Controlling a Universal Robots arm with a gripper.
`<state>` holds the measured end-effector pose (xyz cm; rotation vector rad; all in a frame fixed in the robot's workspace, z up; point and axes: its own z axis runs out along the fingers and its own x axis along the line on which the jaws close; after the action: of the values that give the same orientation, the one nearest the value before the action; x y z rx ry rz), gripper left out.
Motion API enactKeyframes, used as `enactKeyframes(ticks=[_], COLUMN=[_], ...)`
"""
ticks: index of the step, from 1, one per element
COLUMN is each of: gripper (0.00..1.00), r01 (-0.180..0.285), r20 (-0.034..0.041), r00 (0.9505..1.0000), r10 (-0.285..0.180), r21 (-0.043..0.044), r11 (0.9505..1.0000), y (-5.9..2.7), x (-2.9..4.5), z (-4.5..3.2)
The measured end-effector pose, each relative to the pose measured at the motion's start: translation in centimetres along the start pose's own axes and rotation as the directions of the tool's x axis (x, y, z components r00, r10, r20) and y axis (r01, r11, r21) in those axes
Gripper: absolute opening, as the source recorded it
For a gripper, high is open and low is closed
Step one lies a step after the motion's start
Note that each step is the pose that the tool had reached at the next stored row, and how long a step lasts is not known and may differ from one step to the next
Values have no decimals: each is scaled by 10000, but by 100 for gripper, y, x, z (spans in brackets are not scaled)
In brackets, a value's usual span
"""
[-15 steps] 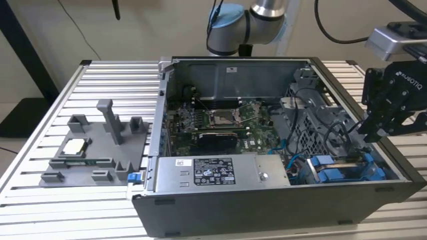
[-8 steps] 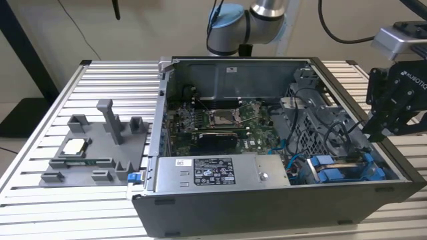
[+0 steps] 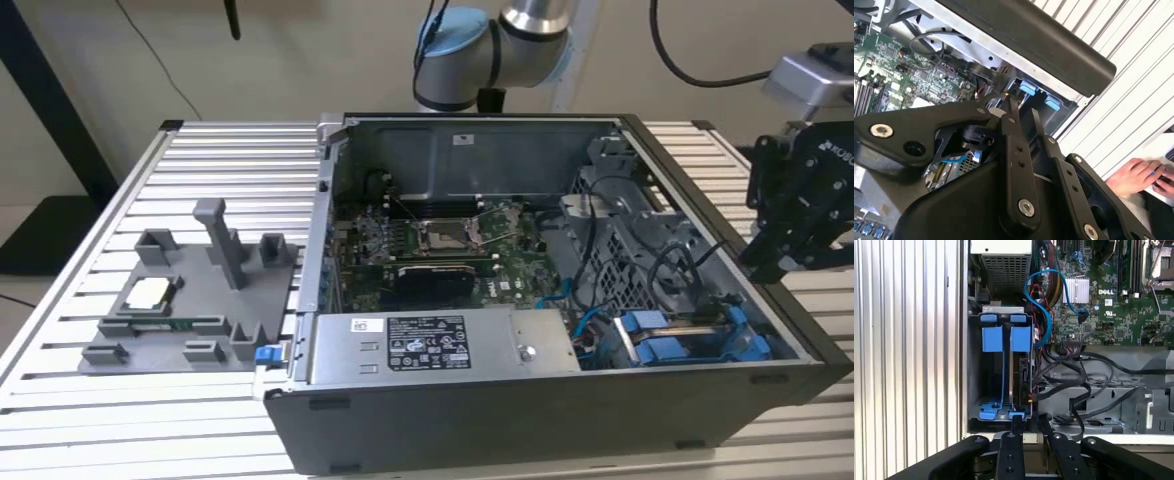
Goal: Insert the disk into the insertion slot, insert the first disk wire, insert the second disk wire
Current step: 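Insert the second disk wire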
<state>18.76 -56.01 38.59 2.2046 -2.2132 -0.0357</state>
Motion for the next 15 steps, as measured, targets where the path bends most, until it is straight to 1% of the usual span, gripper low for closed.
enactKeyframes(ticks=[3,5,8,12,15], gripper=[27,27,27,27,27], r01=[-1,0,0,1,8], r20=[1,1,7,52,96], r00=[10000,10000,10000,10000,10000], r10=[1,0,1,-1,-7], r21=[-51,-71,-76,-76,-77], r11=[10000,10000,10000,10000,10000], y=[-1,0,0,0,-10], x=[-5,-14,-37,-95,-122], z=[-62,-88,-99,-98,-96])
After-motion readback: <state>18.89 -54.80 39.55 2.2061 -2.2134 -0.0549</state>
